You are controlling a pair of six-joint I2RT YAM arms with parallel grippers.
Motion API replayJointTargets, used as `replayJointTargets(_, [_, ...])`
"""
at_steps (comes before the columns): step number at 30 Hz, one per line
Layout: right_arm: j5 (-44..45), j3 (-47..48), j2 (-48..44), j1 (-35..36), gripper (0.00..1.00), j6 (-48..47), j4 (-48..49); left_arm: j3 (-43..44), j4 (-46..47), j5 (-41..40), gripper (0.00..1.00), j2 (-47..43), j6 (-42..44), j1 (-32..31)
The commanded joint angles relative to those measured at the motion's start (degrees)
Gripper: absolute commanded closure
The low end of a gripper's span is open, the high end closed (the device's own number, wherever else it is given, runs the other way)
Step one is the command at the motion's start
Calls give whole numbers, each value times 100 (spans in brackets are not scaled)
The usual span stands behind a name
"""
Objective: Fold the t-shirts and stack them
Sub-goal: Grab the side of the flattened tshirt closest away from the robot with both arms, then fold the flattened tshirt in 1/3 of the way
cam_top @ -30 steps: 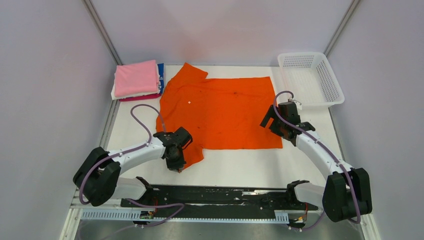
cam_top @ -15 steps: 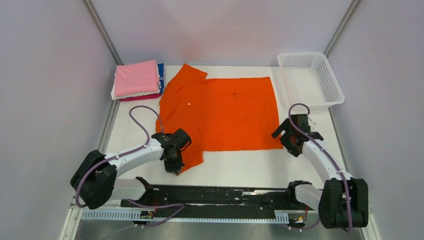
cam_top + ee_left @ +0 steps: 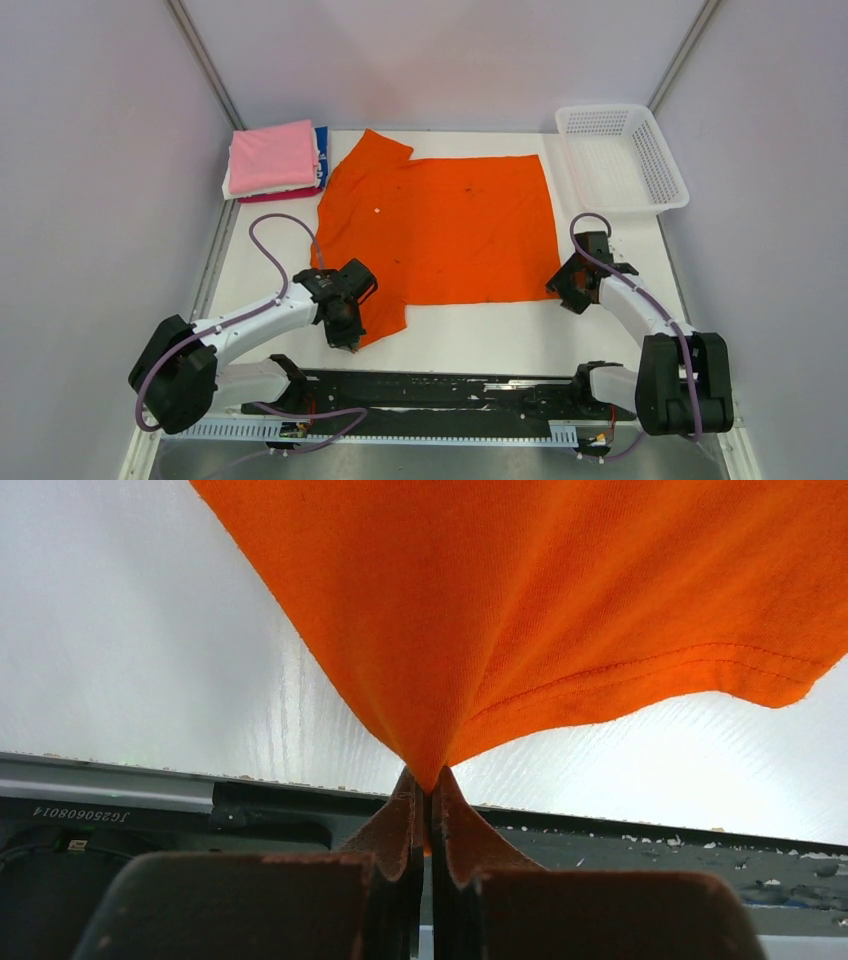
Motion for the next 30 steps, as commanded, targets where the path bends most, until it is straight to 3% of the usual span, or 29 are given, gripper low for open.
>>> replayJointTargets(1, [112,-41,187,-2,54,-21,374,-31,-48,23,100,-171,-19,-25])
replayJointTargets(7, [235,26,481,3,59,-59,489,130,-63,-72,100,-198,83,-32])
replayJointTargets(12, [110,99,427,-2,89,-204,530,375,-244,-204,100,-207,244,-34])
replayJointTargets(14, [43,112,302,5,96,-283,528,506,-211,-134,100,-221,344,-32])
replayJointTargets(22, [-476,404,110,0,98,-463,304,1162,79,-85,98,-29,844,-23])
replayJointTargets(30, [-840,906,455,3,98,-650,121,2030,765,-113,97,785,1252,320])
